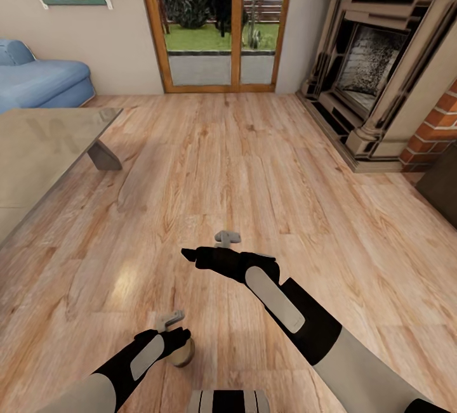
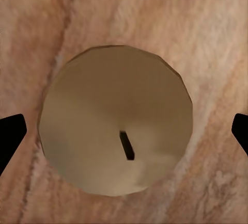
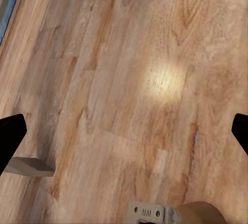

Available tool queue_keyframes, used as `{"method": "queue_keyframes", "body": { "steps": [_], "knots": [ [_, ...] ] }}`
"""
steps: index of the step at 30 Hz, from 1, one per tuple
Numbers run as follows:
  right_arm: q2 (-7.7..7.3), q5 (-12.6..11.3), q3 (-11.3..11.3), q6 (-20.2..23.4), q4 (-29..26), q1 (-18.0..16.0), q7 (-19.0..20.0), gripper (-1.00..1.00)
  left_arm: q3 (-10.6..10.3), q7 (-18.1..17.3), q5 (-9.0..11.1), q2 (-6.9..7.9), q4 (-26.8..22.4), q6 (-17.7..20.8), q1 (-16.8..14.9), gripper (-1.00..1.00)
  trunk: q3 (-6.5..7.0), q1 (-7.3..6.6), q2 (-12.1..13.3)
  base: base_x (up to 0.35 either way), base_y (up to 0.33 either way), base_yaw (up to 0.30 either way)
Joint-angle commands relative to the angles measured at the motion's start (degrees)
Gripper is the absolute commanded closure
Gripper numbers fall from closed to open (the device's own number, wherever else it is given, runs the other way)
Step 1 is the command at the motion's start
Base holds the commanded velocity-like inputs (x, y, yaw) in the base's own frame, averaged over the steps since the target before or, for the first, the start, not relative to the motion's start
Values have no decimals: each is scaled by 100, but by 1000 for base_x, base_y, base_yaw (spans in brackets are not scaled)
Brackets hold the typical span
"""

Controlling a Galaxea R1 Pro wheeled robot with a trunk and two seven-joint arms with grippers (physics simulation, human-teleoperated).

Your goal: Place each of the two pumpkins and all three candles from the living room inside a cabinet in the living room (use any cabinet), then make sure every cabinet is closed, and position the cauldron so it is next to a table in the living room.

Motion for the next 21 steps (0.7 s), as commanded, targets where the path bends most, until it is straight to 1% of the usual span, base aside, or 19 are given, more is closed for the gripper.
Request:
{"method": "queue_keyframes", "body": {
  "steps": [1,4,8,10,14,18,20,21],
  "knots": [
    [0,-60,6,5,-14,-8,-56,-100,-45,50,56,11,-17,8,-3,-100,-5,-1,-2,0,0,0],
    [-5,-60,7,22,-154,-6,-15,-100,-46,50,58,18,-17,8,-3,-100,-5,-1,-2,0,0,0],
    [-79,-60,8,41,-558,-11,116,-100,-46,50,54,15,-17,8,-3,-100,-5,-1,-2,0,0,0],
    [-181,-60,9,45,-755,-9,301,-100,-46,50,55,12,-17,8,-3,-100,-5,-1,-2,0,0,0],
    [-416,-60,12,53,-929,-5,870,-100,-46,50,57,15,-17,8,-3,-100,-5,-1,-2,0,0,0],
    [-462,-60,16,55,-951,-4,1010,-100,-46,50,58,16,-17,0,-3,-100,-5,-1,-2,0,0,0],
    [-471,-60,16,45,-955,-4,1039,-100,-46,50,53,16,-17,-65,-3,-100,-5,-1,-2,0,0,0],
    [-472,-60,16,40,-955,-4,1045,-100,-46,50,54,16,-17,-86,-3,-100,-27,1,-3,0,0,0]
  ]
}}
